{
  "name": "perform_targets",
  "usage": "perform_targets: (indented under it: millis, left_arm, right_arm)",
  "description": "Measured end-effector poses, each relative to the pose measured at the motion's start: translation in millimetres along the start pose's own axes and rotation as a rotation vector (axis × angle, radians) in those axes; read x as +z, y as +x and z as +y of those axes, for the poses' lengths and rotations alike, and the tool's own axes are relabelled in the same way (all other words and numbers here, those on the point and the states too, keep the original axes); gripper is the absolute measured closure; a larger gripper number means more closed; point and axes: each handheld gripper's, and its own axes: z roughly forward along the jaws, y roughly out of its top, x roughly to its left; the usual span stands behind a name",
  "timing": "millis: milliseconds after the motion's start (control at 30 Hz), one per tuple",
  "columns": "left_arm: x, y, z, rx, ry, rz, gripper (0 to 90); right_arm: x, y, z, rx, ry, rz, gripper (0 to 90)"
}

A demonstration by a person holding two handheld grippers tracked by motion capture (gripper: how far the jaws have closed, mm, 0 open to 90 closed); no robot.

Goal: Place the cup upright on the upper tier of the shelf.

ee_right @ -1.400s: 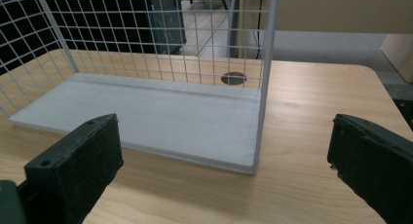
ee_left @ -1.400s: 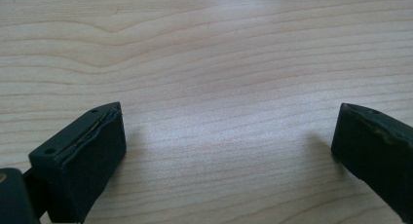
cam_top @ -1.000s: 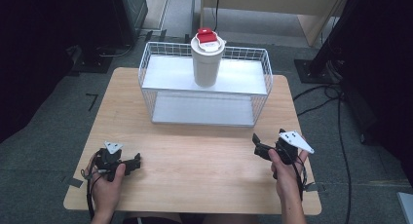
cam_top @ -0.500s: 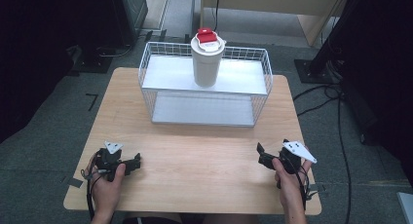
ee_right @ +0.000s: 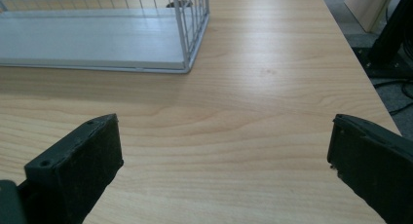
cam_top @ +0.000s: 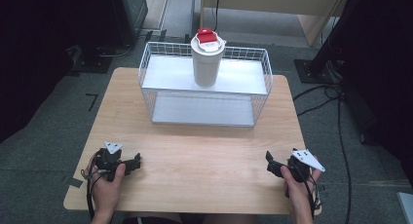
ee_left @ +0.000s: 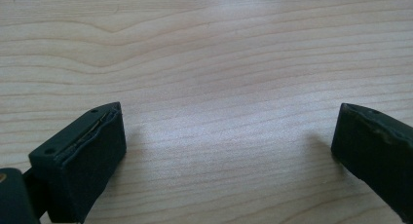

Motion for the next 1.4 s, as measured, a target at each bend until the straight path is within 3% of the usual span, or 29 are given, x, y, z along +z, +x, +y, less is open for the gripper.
perform_targets:
  millis: [433, 867, 1067, 1133, 1167, 1200, 1333, 1400]
  left_arm:
    - [0.0, 0.0, 0.0, 0.000, 0.000, 0.000, 0.0]
    - [0.0, 0.0, 0.0, 0.000, 0.000, 0.000, 0.0]
    - [0.0, 0.0, -0.1, 0.000, 0.000, 0.000, 0.0]
    - [0.0, 0.0, -0.1, 0.000, 0.000, 0.000, 0.0]
    - [0.0, 0.0, -0.1, 0.001, 0.000, 0.000, 0.0]
    - [0.0, -0.1, -0.1, 0.000, 0.000, 0.000, 0.0]
    - [0.0, -0.1, -0.1, 0.000, 0.000, 0.000, 0.0]
    - [0.0, -0.1, -0.1, 0.000, 0.000, 0.000, 0.0]
  right_arm:
    - [-5.0, -14.4, -11.3, -0.028, 0.056, -0.040, 0.0]
    - [-9.0, -30.5, -33.9, -0.062, 0.201, -0.090, 0.0]
    - [-17.0, -42.3, -39.4, -0.048, 0.245, -0.102, 0.0]
    - [-17.4, -43.5, -39.9, -0.049, 0.254, -0.099, 0.0]
    - [-17.6, -44.2, -41.0, -0.060, 0.284, -0.097, 0.0]
    - [-18.9, -45.2, -42.0, -0.059, 0.289, -0.066, 0.0]
    - [-23.0, -48.0, -46.3, -0.081, 0.267, -0.040, 0.0]
    - [-28.6, -49.8, -52.7, -0.089, 0.231, -0.024, 0.0]
